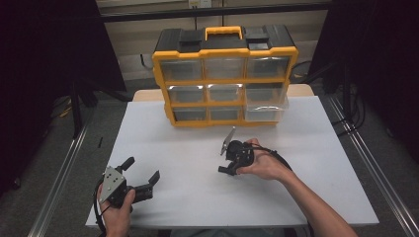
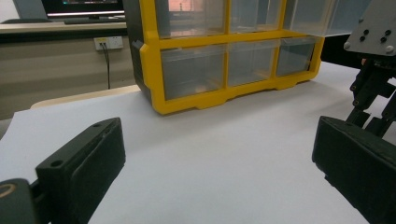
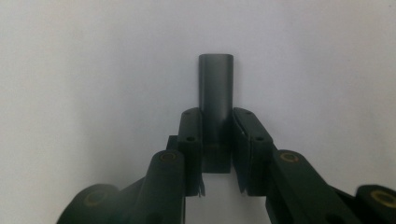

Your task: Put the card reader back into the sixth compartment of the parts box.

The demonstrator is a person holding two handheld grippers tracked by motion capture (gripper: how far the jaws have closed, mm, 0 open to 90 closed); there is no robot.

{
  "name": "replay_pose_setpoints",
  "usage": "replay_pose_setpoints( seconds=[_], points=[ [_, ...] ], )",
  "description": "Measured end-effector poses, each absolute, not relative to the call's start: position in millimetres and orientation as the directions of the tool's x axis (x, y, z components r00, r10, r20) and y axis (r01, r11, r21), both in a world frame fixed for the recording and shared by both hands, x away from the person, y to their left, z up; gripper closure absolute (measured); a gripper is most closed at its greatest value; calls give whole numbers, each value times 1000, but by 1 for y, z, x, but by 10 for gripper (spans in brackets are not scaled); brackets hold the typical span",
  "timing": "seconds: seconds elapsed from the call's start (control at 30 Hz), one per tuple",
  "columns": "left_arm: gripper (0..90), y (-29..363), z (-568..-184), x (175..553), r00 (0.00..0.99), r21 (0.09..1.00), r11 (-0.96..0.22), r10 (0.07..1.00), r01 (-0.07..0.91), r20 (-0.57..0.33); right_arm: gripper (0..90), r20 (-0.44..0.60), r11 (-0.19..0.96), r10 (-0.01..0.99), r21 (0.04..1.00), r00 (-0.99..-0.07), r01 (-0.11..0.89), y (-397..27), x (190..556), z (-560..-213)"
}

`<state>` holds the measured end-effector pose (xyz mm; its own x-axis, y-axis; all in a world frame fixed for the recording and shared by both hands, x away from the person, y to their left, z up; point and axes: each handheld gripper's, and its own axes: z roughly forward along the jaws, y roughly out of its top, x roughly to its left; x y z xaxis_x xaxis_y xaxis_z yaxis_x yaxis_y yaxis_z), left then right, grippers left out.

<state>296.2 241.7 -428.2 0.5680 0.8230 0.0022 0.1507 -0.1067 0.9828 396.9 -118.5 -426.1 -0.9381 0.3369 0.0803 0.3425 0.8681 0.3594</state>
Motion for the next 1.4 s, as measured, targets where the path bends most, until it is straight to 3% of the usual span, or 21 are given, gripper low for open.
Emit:
replay_pose_setpoints(
  seconds=[0.33,0.47,0.9,1.4],
  points=[
    [26,239,-429,296,579,982,-110,815,156,0,742,106,848,350,387,-931,363,-123,398,-424],
    [26,240,-428,296,575,983,-114,818,147,8,742,111,805,372,456,-921,380,-129,390,-420],
    [26,241,-428,296,575,982,-113,818,150,6,742,101,720,434,558,-895,412,-154,381,-408],
    [26,241,-427,295,578,983,-108,816,145,5,742,71,671,446,632,-892,386,-177,374,-386]
  ],
)
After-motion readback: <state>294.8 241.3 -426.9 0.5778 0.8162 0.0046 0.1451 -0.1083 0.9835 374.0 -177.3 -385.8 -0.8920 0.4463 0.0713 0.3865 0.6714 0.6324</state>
